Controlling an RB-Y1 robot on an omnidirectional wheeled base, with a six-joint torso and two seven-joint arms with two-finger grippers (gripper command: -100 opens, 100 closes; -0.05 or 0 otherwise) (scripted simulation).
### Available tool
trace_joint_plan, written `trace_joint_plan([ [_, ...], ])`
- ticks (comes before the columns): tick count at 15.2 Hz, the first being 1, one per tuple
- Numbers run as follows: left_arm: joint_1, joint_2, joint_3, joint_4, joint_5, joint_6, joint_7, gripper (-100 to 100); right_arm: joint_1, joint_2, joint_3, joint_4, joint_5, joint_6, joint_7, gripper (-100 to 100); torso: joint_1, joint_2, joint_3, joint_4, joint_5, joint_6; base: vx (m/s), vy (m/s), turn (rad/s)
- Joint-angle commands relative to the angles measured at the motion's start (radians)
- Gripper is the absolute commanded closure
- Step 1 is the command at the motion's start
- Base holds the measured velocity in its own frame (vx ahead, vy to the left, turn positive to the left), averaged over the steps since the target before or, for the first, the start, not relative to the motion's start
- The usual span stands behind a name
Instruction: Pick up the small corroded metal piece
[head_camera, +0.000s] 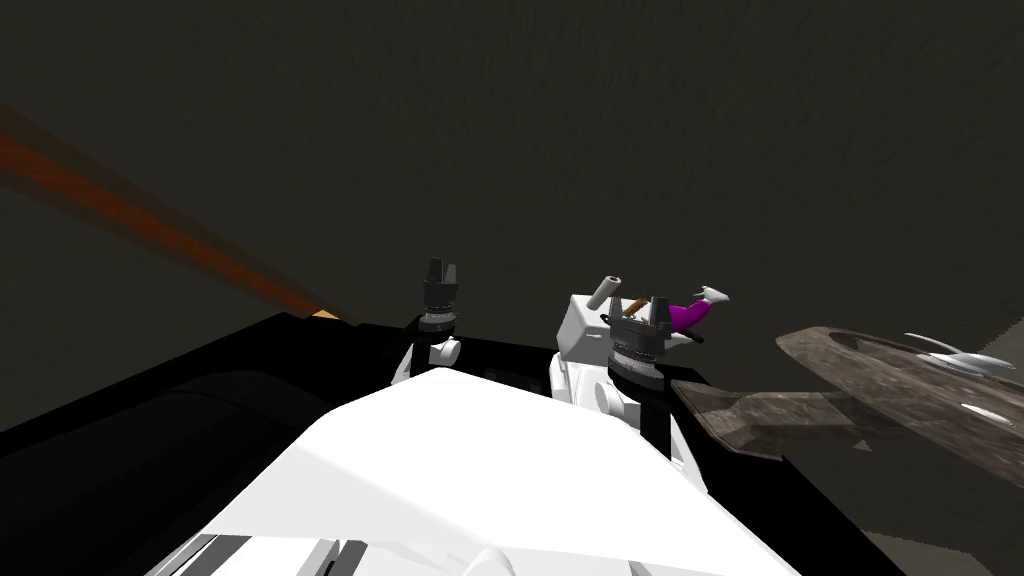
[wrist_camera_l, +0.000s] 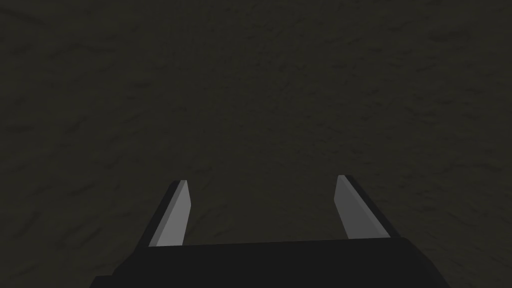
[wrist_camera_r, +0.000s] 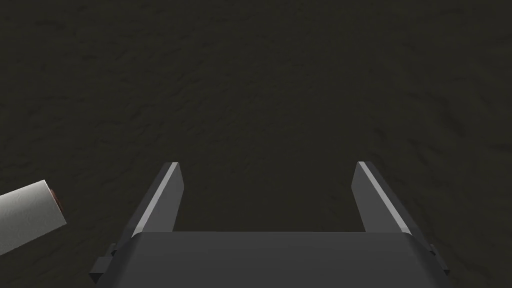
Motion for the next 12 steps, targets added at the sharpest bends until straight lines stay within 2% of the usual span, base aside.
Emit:
trace_joint_plan([
  [1,0.000,0.000,0.000,0.000,0.000,0.000,0.000,0,0.003,-0.050,0.010,0.035,0.015,0.008,0.013,-100,0.000,0.000,0.000,0.000,0.000,0.000,0.002,0.020,0.007],
  [2,0.000,0.000,0.000,0.000,0.000,0.000,0.000,0,0.003,-0.060,0.010,0.035,0.015,0.008,0.013,-100,0.000,0.000,0.000,0.000,0.000,0.000,0.002,0.019,0.005],
  [3,0.000,0.000,0.000,0.000,0.000,0.000,0.000,0,0.007,-0.088,0.020,0.066,0.028,0.009,0.024,-100,0.000,0.000,0.000,0.000,0.000,0.000,0.003,0.025,0.014],
  [4,0.000,0.000,0.000,0.000,0.000,0.000,0.000,0,0.007,-0.102,0.020,0.066,0.028,0.009,0.024,-100,0.000,0.000,0.000,0.000,0.000,0.000,0.004,0.024,0.005],
  [5,0.000,0.000,0.000,0.000,0.000,0.000,0.000,0,0.012,-0.134,0.029,0.099,0.042,0.010,0.035,-100,0.000,0.000,0.000,0.000,0.000,0.000,0.004,0.024,0.013],
  [6,0.000,0.000,0.000,0.000,0.000,0.000,0.000,0,0.012,-0.144,0.029,0.099,0.042,0.010,0.035,-100,0.000,0.000,0.000,0.000,0.000,0.000,0.005,0.023,0.014],
  [7,0.000,0.000,0.000,0.000,0.000,0.000,0.000,0,0.017,-0.178,0.039,0.133,0.058,0.011,0.047,-100,0.000,0.000,0.000,0.000,0.000,0.000,0.006,0.028,0.024],
  [8,0.000,0.000,0.000,0.000,0.000,0.000,0.000,0,0.017,-0.188,0.039,0.134,0.058,0.011,0.047,-100,0.001,0.000,0.000,0.000,0.000,0.000,0.007,0.030,0.015],
  [10,0.000,0.000,0.000,0.000,0.000,0.000,0.000,0,0.023,-0.233,0.049,0.171,0.075,0.012,0.060,-100,0.001,0.000,0.000,0.000,0.000,0.000,0.010,0.034,0.022],
  [11,0.000,0.000,0.000,0.000,0.000,0.000,0.000,0,0.029,-0.256,0.058,0.208,0.093,0.012,0.074,-100,0.001,-0.001,0.000,0.000,0.000,0.000,0.013,0.039,0.036],
  [12,0.000,0.000,0.000,0.000,0.000,0.000,0.000,0,0.029,-0.278,0.058,0.210,0.093,0.012,0.074,-100,0.001,-0.001,-0.001,0.000,0.000,0.000,0.014,0.036,0.030],
])
